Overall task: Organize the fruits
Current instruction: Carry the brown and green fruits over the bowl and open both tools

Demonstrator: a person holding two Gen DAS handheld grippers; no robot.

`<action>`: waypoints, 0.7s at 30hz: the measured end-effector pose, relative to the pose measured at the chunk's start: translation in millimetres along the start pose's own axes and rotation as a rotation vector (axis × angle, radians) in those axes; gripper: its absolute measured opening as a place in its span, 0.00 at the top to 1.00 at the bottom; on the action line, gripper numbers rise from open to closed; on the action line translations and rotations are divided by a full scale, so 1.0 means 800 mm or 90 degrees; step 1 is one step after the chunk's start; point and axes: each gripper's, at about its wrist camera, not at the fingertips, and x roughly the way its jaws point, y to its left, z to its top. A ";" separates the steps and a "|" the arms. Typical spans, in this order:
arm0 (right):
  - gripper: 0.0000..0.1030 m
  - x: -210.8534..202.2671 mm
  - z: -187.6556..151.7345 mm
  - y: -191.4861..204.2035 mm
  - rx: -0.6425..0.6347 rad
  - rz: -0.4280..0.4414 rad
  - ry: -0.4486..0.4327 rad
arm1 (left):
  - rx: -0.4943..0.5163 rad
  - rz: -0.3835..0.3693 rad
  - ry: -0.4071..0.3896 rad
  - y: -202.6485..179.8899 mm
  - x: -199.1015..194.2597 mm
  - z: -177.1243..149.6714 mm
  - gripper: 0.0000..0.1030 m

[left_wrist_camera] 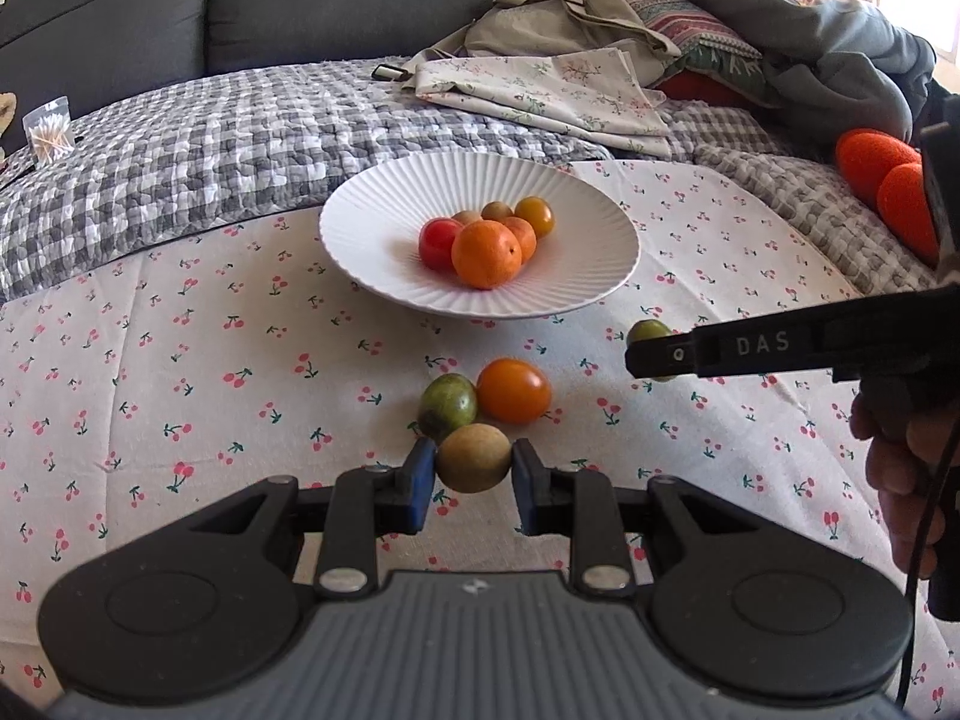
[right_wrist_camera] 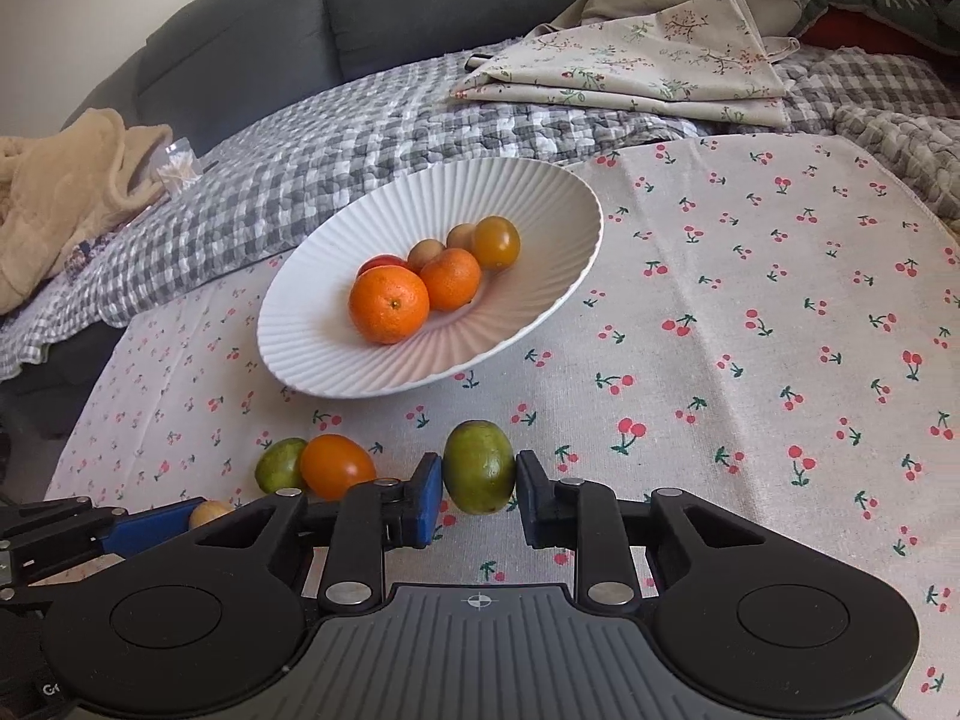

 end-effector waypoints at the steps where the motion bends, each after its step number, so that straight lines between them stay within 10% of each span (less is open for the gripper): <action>1: 0.76 -0.003 0.000 -0.001 -0.002 0.000 -0.001 | -0.001 0.001 -0.002 0.000 -0.001 0.000 0.75; 21: 0.76 -0.072 0.020 -0.005 -0.037 0.017 -0.049 | -0.035 0.009 -0.051 0.022 -0.020 0.028 0.75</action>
